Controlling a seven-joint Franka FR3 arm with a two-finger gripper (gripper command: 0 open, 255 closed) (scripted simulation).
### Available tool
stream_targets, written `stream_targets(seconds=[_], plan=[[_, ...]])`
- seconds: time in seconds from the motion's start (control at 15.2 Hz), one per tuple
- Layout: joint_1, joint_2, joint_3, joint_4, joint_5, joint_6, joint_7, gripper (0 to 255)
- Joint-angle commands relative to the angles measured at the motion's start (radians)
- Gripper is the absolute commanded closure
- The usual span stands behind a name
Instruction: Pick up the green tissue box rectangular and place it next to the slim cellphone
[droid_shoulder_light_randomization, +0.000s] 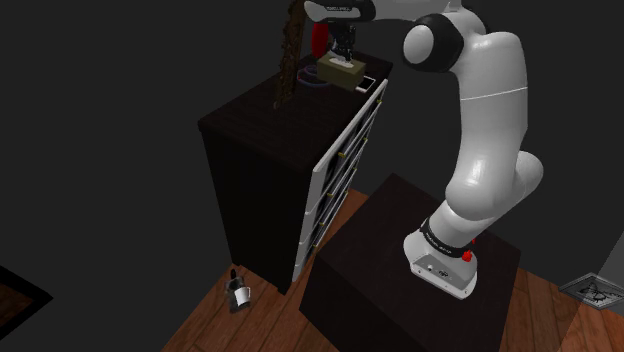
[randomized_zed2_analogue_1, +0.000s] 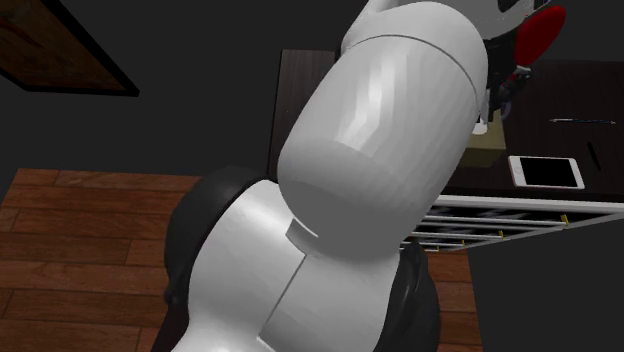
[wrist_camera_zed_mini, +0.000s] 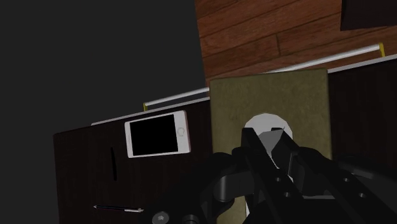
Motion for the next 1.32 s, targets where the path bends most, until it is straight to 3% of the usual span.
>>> stream_targets(seconds=[0.0, 0.07, 0.86, 1.25], plan=[[-0.023, 0.066, -0.01, 0.075, -0.001, 0.011, -0.033, 255], [-0.041, 0.135, -0.019, 0.167, 0.001, 0.006, -0.068, 255], [-0.053, 0.134, -0.015, 0.012, -0.008, 0.139, 0.01, 255], [-0.054, 0.135, -0.014, 0.005, -0.009, 0.146, 0.015, 255]])
